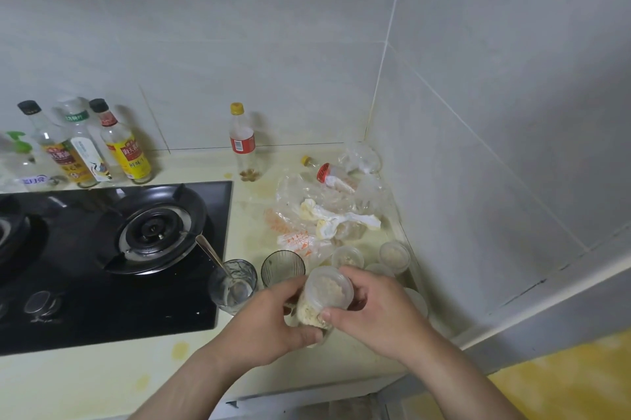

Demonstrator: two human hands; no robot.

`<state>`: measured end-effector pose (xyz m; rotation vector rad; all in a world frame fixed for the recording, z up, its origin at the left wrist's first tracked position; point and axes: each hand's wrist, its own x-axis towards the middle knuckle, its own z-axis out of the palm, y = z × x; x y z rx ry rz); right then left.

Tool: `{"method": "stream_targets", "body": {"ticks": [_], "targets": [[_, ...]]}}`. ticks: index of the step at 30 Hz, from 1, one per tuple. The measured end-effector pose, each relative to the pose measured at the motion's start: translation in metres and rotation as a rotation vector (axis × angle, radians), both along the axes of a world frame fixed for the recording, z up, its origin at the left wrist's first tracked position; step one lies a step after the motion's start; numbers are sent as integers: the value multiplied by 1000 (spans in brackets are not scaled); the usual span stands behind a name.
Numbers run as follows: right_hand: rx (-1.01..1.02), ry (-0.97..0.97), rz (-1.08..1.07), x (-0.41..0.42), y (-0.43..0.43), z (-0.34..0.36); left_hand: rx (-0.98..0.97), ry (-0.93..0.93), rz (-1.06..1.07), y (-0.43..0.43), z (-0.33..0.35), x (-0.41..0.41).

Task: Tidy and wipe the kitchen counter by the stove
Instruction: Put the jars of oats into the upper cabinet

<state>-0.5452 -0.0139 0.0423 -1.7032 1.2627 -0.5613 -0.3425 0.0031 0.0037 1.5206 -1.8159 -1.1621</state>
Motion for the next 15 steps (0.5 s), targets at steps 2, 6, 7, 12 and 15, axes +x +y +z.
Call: {"method": "stream_targets", "body": {"ticks": [2,6,7,12,15], "targets": [[9,-11,22,4,-1,0,-8,10,12,2,2,0],[2,5,76,10,-2,-2,0,34,57,5,0,6],[6,-1,99,10,-3,-2,1,41,72,6,-1,8],[61,11,29,-6,-26,-5,2,53,149,8,3,20],[-22,158,-120,-17,-53,-21,0,48,169,9,6,26]]}}
